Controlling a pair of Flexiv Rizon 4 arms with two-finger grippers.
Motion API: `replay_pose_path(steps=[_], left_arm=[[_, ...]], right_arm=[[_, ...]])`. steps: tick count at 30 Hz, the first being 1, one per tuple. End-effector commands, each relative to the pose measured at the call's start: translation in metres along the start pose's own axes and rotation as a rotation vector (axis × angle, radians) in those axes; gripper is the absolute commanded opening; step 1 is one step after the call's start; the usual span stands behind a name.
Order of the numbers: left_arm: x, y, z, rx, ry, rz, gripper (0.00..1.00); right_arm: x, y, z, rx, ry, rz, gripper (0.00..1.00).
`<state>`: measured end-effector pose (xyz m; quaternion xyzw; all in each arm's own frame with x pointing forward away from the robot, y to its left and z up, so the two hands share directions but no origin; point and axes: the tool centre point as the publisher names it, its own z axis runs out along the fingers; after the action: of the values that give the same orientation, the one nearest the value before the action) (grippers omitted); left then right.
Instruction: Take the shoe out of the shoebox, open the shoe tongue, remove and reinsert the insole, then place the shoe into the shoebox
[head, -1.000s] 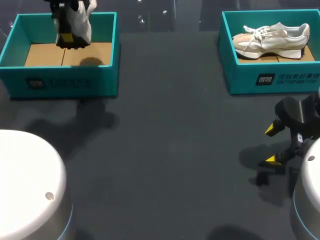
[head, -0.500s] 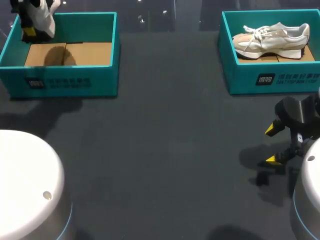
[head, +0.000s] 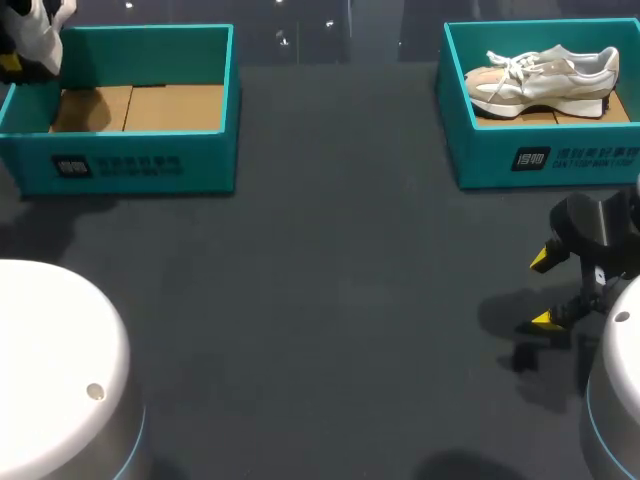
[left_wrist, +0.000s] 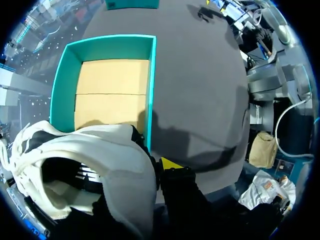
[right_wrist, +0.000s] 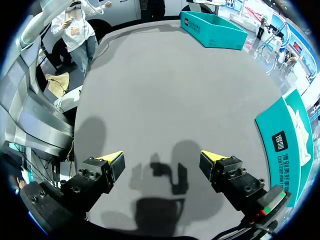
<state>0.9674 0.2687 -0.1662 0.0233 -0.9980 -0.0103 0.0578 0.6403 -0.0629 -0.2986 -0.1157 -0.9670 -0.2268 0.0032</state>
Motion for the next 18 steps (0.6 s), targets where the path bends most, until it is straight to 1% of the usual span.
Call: replay_pose_path(steps=[1,3,6,18], left_arm=[[-0.0096,0.0042,0.0027,-0.001,0.023,0.089,0.0],[-0.0097,0.0077,0.0015,0.008,0.039,0.206,0.0],[-0.0088,0.0117,0.0002,-0.055,0.044,0.337,0.0],[-0.0088,0.0117,0.0002,-0.055,0.044,0.337,0.0]], right_arm=[[0.002,-0.0006,0.0001,0.001,-0.004,0.0,1.0],[0.002,-0.0006,0.0001,0.001,-0.004,0.0,1.0],[0.002,-0.0006,0.0001,0.001,-0.004,0.0,1.0],[0.002,-0.0006,0.0001,0.001,-0.004,0.0,1.0]])
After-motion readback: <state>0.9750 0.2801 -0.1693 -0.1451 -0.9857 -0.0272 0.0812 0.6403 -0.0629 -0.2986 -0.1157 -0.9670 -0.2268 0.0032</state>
